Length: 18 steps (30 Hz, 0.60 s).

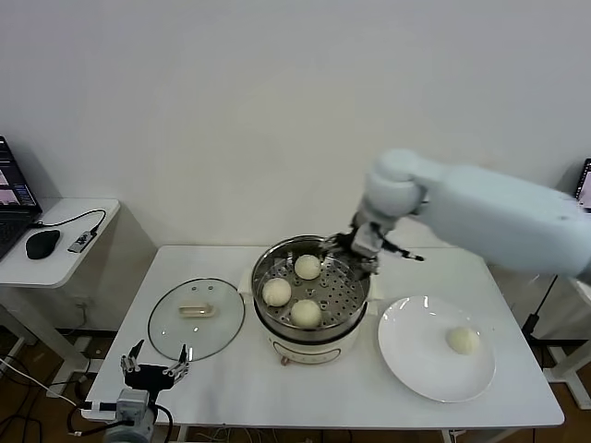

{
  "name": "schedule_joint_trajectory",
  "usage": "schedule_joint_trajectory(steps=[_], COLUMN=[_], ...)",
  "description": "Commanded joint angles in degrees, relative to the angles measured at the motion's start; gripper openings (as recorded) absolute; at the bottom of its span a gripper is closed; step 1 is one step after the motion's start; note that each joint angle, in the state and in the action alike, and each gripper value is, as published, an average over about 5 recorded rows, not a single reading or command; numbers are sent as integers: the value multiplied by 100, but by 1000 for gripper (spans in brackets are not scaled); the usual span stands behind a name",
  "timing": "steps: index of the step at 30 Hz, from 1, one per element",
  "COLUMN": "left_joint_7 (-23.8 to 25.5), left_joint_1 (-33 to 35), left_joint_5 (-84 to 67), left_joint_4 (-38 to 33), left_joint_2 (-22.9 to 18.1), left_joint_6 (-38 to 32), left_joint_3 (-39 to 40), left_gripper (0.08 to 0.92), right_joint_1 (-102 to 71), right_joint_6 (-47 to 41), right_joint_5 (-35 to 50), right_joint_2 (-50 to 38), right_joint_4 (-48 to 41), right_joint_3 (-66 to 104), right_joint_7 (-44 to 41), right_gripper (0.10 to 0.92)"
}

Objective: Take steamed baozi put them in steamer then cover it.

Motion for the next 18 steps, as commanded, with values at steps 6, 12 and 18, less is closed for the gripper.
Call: schedule_joint_trajectory(steps=[6,12,18], left_joint_7=[28,38,52], left_joint_1=[48,97,158], left_joint_5=[2,7,18], left_joint_4=[-24,-27,3], left_joint_2=[58,73,86], left_joint_6=[17,25,37], left_joint_3=[62,59,64], left_gripper=[823,823,823], right_joint_1=[-355,-1646,-2932], right_joint_6=[-3652,-3658,-3079], right_joint_5=[660,-19,-545], right_joint_2=[-2154,-2309,-2157], right_joint_4=[-92,-397,-939], right_joint_3=[95,1090,2011], right_joint_7=[-583,-574,-370], right_gripper=[823,823,823])
